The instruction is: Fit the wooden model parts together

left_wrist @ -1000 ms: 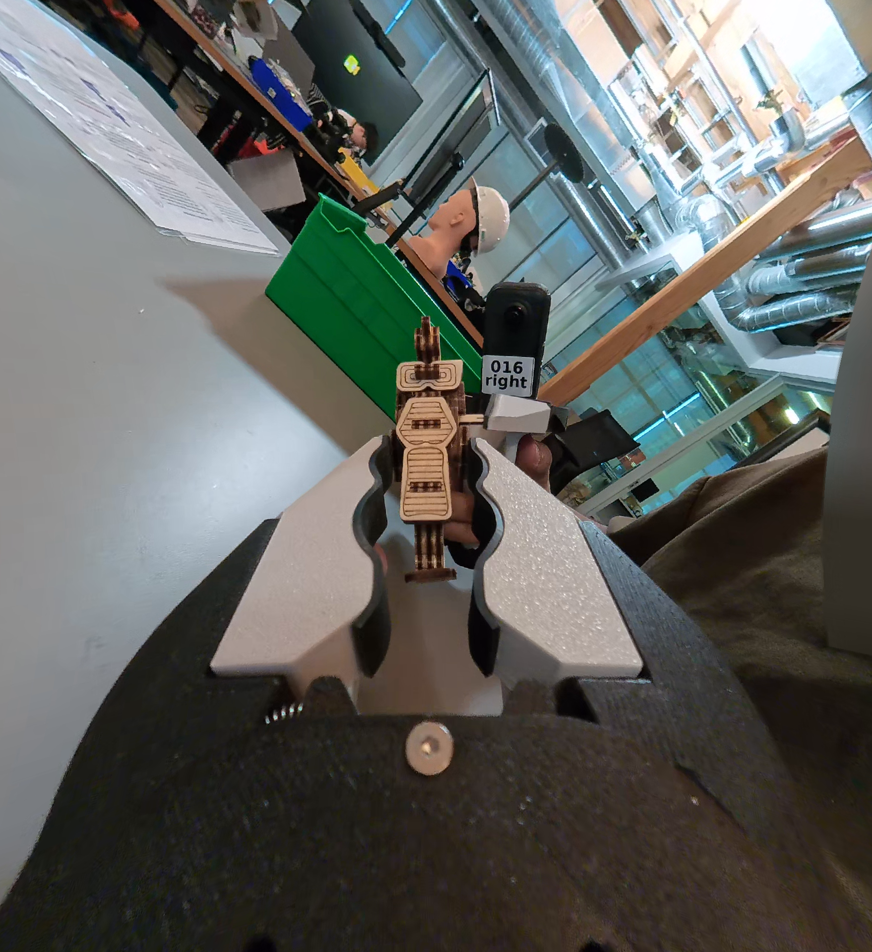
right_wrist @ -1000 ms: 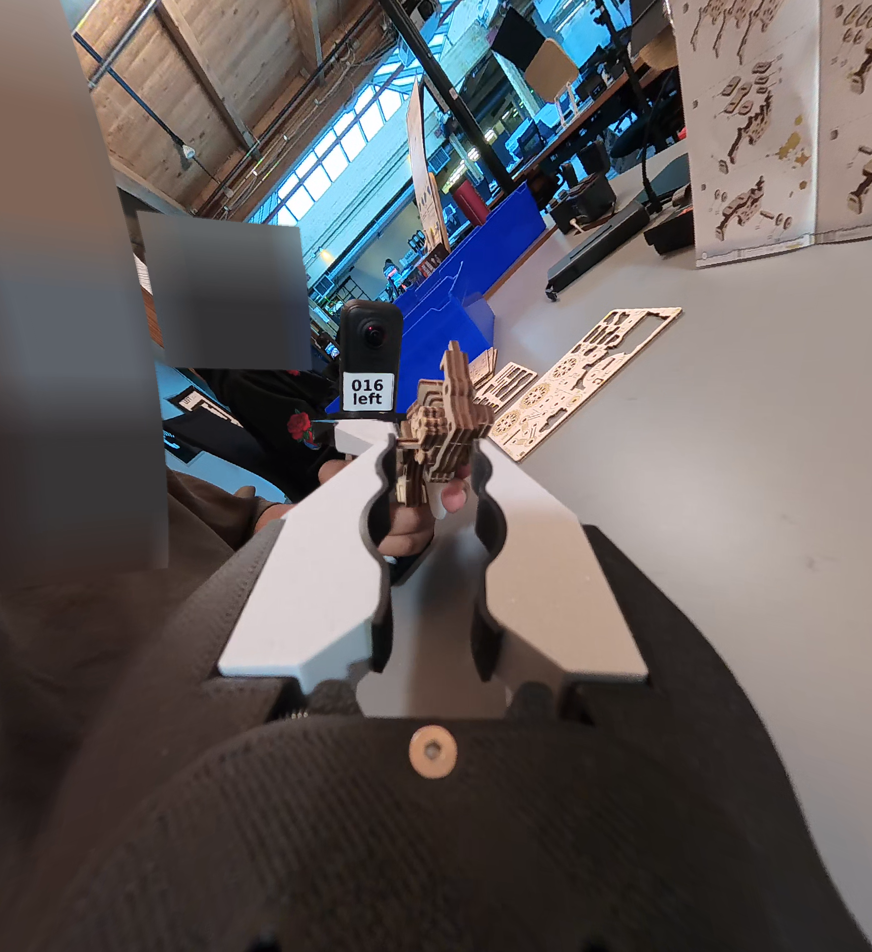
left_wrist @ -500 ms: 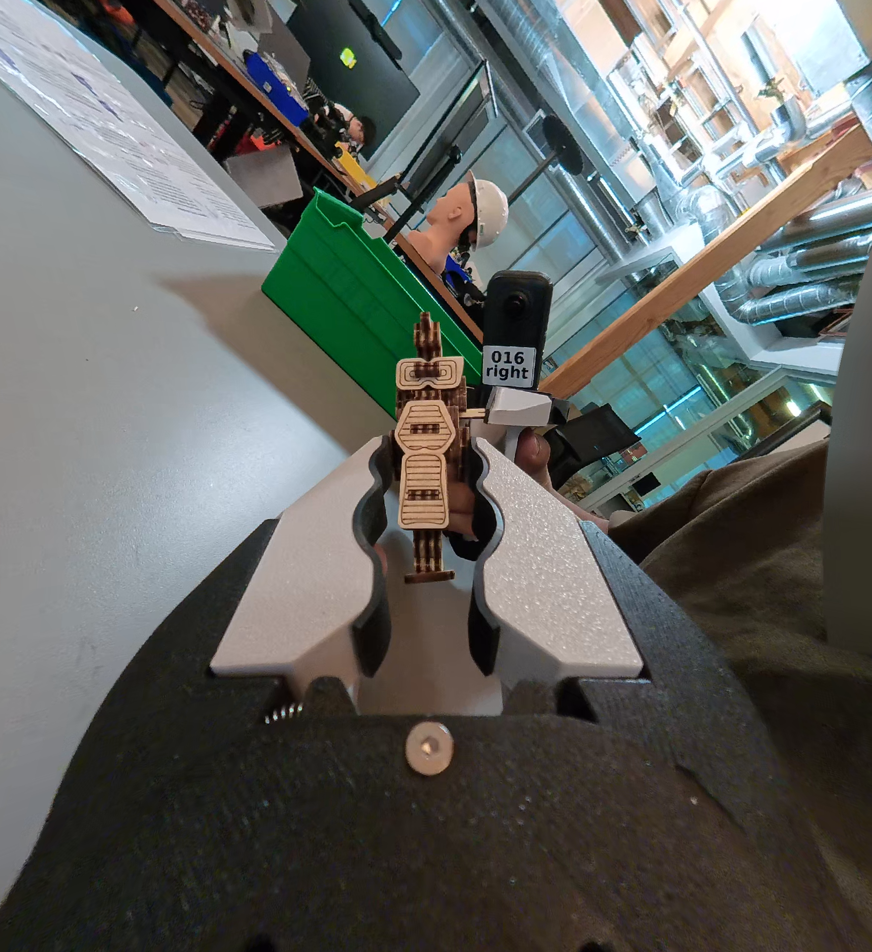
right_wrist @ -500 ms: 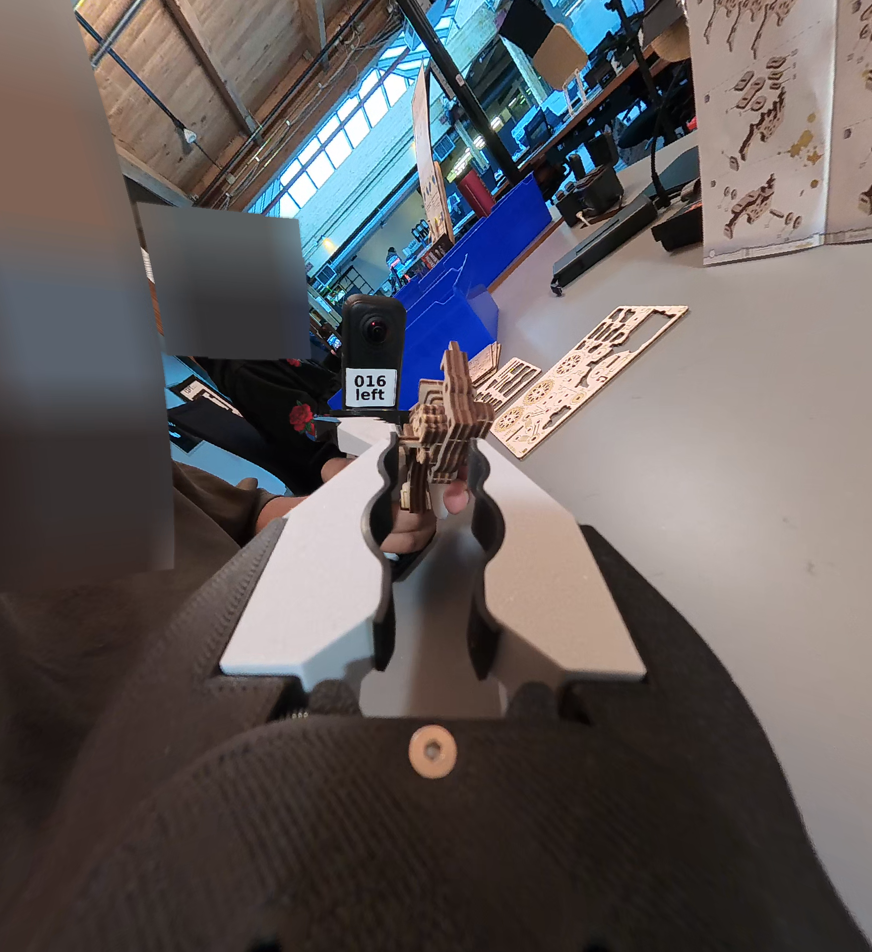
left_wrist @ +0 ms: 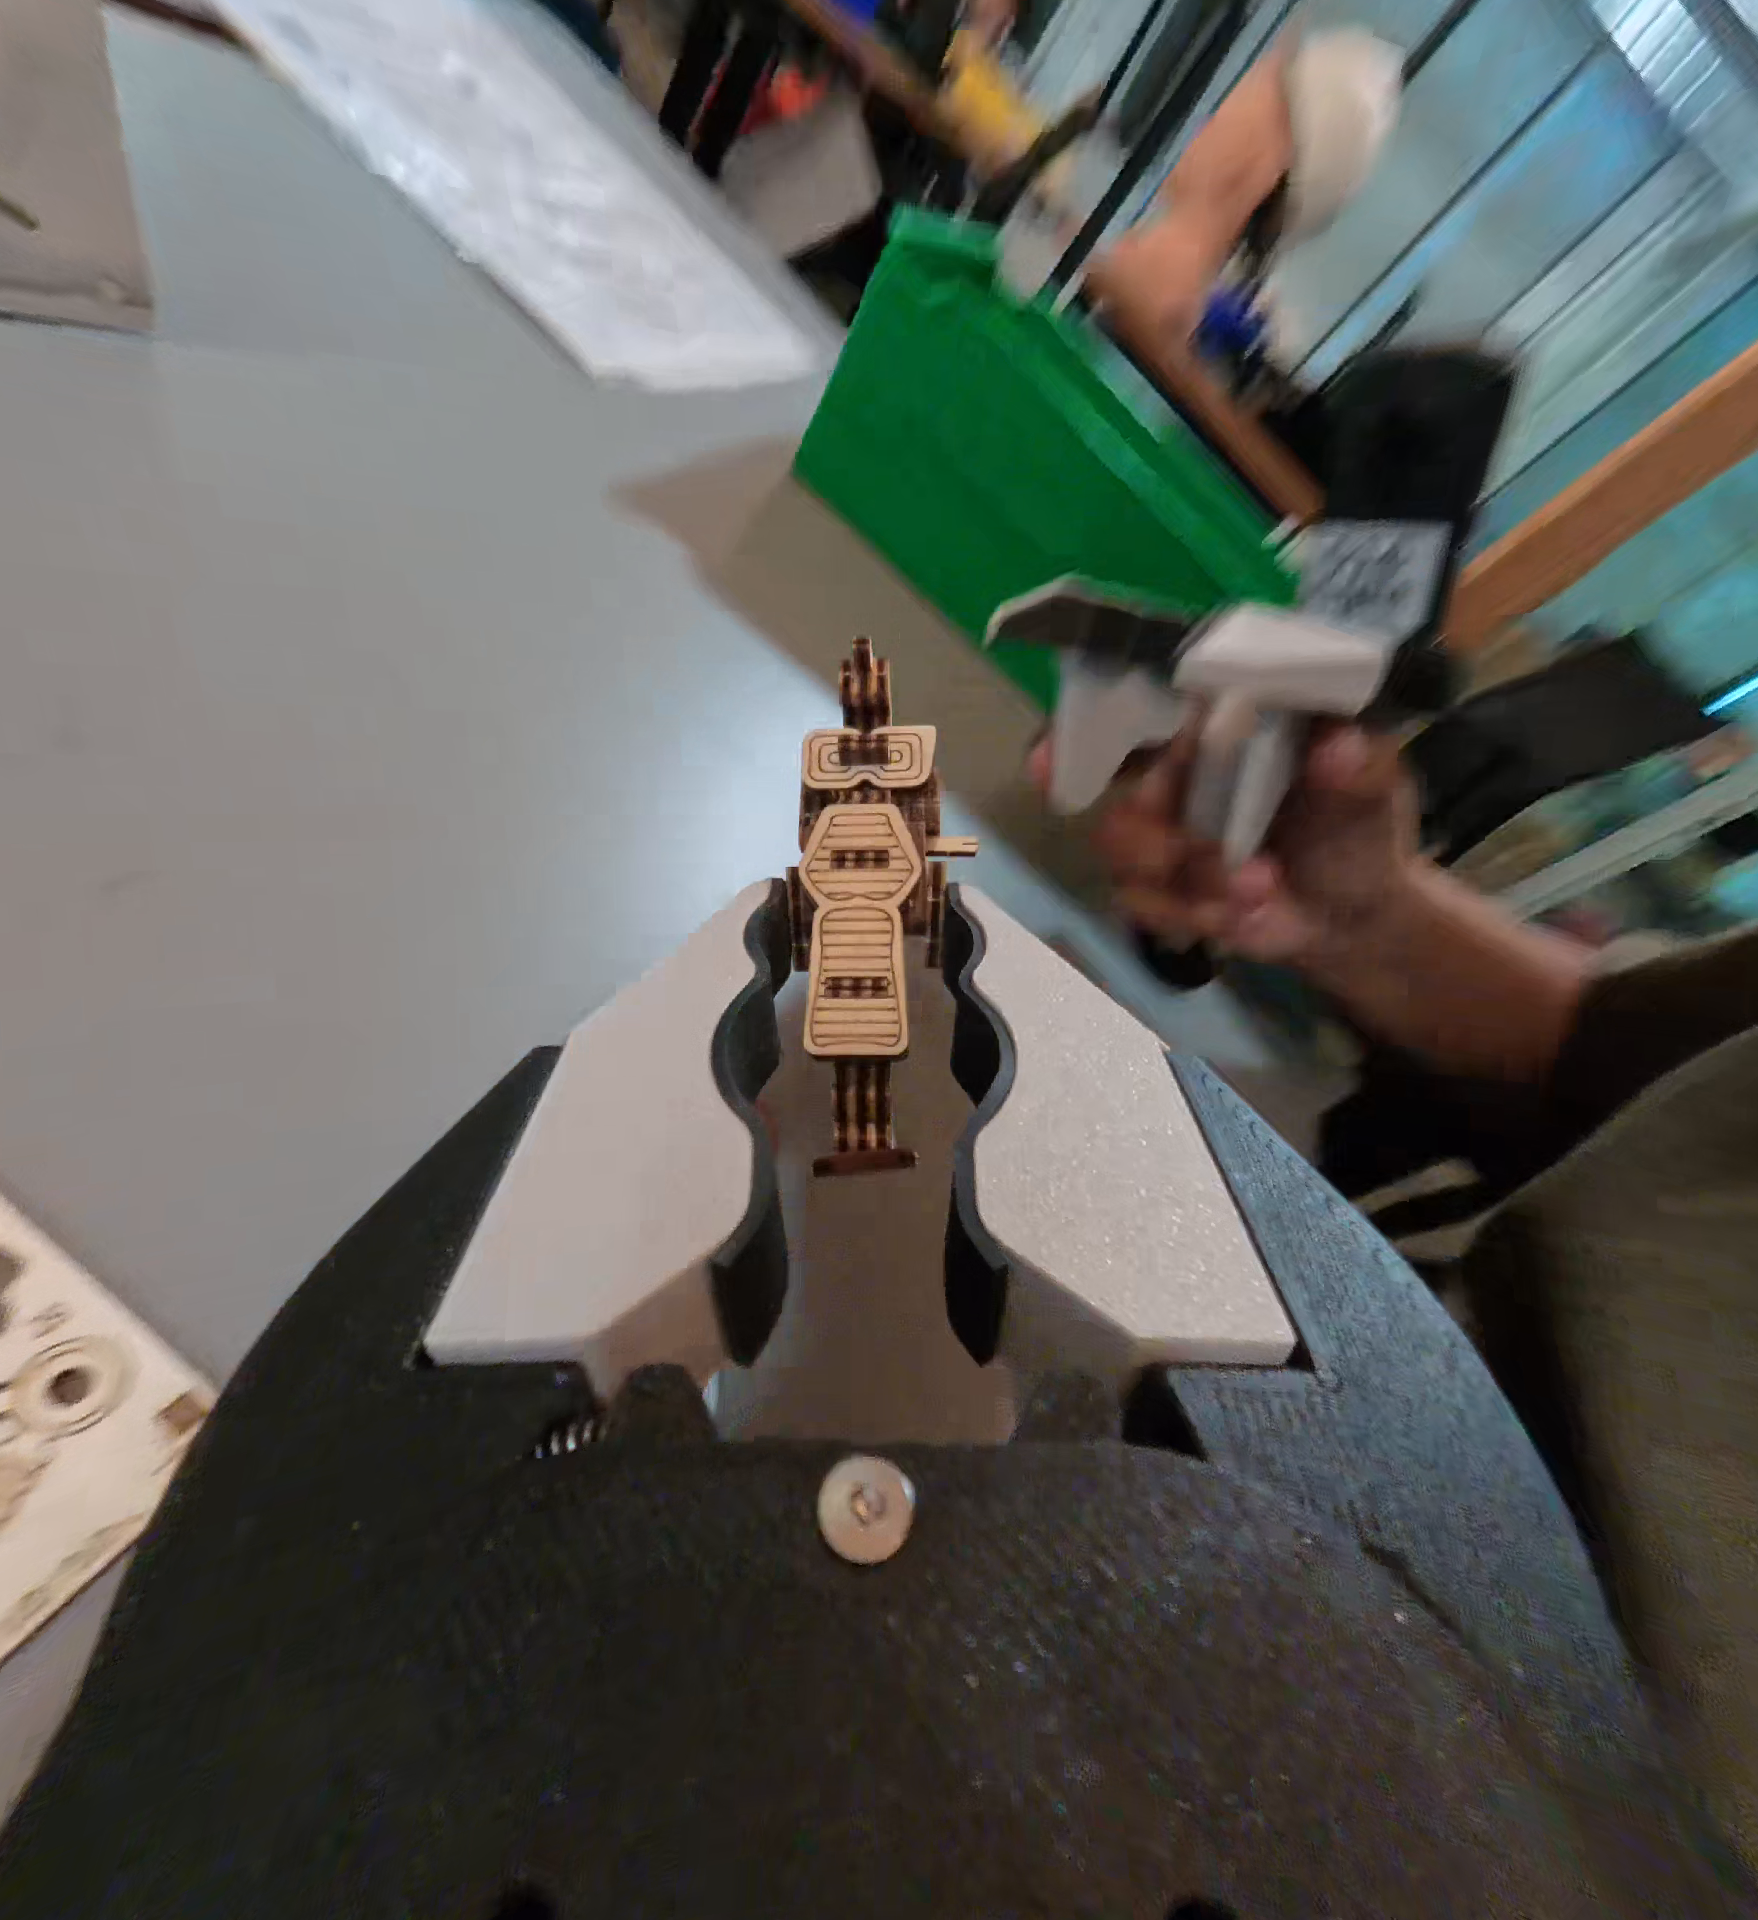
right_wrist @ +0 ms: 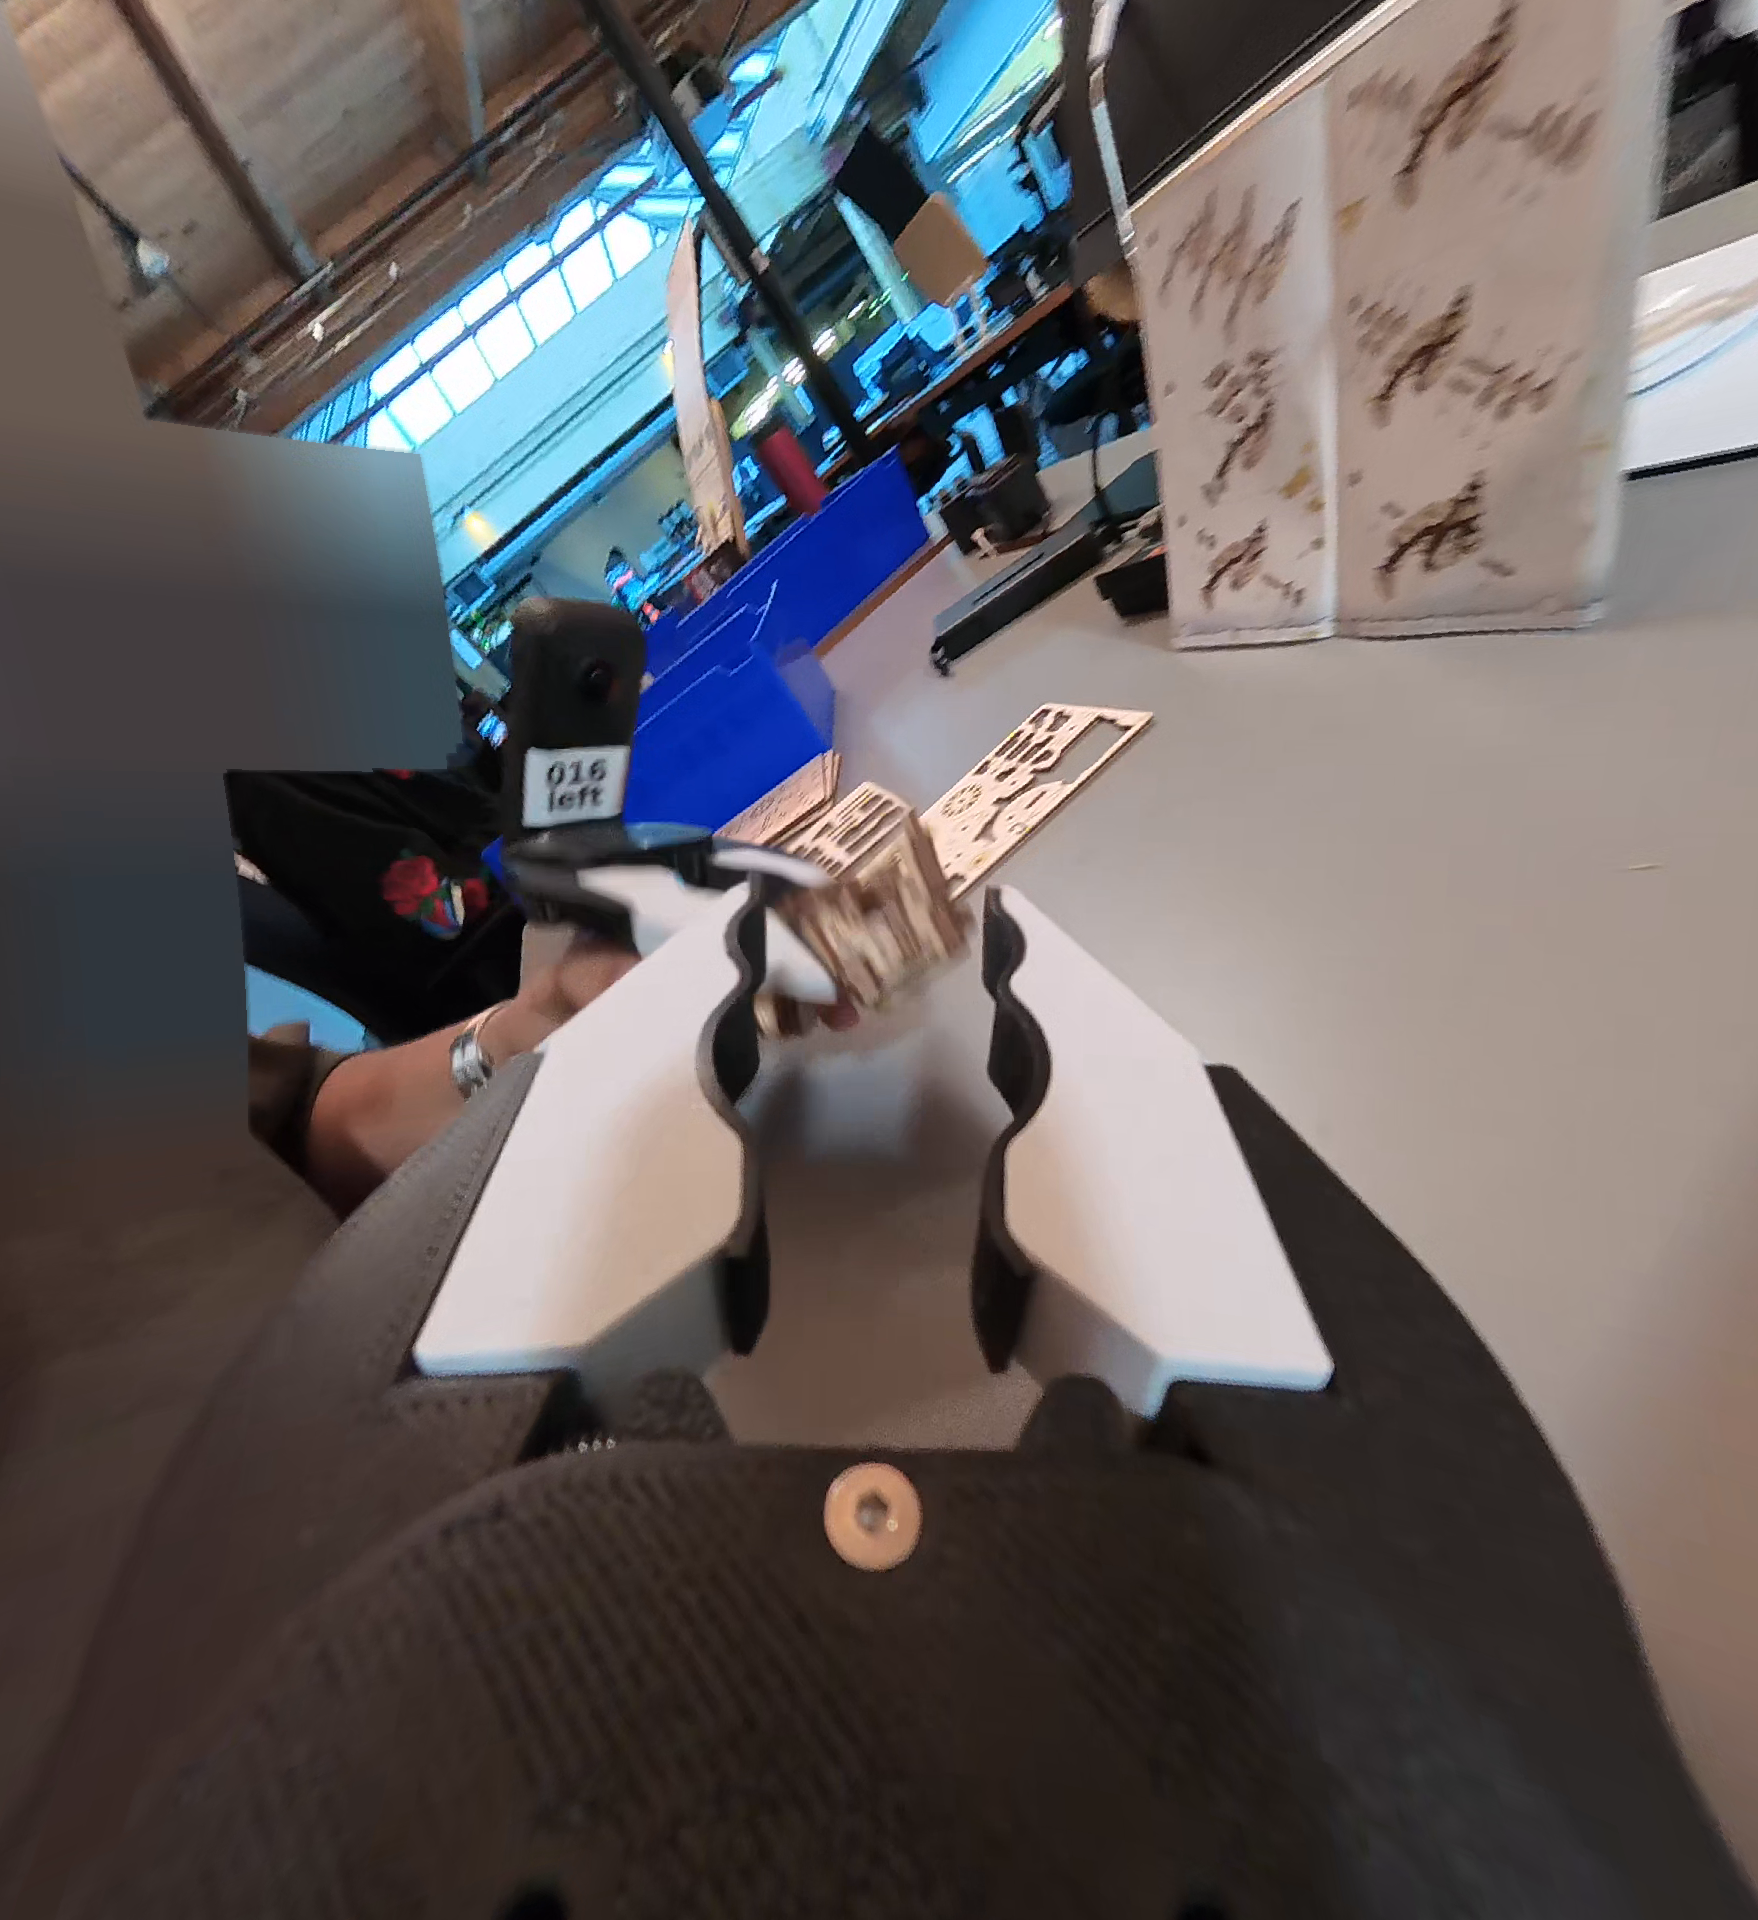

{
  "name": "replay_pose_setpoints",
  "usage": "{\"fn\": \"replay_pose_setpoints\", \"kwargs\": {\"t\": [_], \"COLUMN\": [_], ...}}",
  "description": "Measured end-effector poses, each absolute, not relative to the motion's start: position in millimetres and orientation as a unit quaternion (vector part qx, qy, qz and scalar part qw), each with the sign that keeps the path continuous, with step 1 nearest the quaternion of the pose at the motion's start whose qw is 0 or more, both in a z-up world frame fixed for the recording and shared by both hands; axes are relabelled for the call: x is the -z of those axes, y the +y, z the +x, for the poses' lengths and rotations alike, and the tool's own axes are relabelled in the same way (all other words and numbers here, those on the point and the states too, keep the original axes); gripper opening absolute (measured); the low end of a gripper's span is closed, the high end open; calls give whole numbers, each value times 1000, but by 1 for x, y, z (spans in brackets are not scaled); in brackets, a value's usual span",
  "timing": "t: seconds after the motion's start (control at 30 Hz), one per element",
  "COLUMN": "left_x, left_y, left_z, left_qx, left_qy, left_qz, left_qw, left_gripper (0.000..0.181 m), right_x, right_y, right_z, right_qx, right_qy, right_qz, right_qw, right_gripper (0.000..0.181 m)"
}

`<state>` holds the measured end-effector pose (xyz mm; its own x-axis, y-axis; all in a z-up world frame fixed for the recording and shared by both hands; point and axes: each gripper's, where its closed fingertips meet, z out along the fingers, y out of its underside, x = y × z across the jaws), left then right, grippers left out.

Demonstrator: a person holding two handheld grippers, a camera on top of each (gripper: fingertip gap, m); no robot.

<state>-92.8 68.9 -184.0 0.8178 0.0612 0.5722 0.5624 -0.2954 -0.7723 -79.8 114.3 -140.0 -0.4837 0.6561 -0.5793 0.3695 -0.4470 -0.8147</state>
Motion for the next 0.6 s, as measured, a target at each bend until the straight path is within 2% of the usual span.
{"fn": "replay_pose_setpoints", "kwargs": {"t": [0.3, 0.6], "left_x": [234, 237], "left_y": [64, 65], "left_z": [-75, -63], "left_qx": [101, 75], "left_qy": [-104, -55], "left_qz": [-889, -902], "left_qw": [434, 422], "left_gripper": [26, 27], "right_x": [146, 148], "right_y": [128, 127], "right_z": [-85, -86], "right_qx": [-695, -696], "right_qy": [-475, -471], "right_qz": [-535, -538], "right_qw": [77, 65], "right_gripper": [35, 33]}}
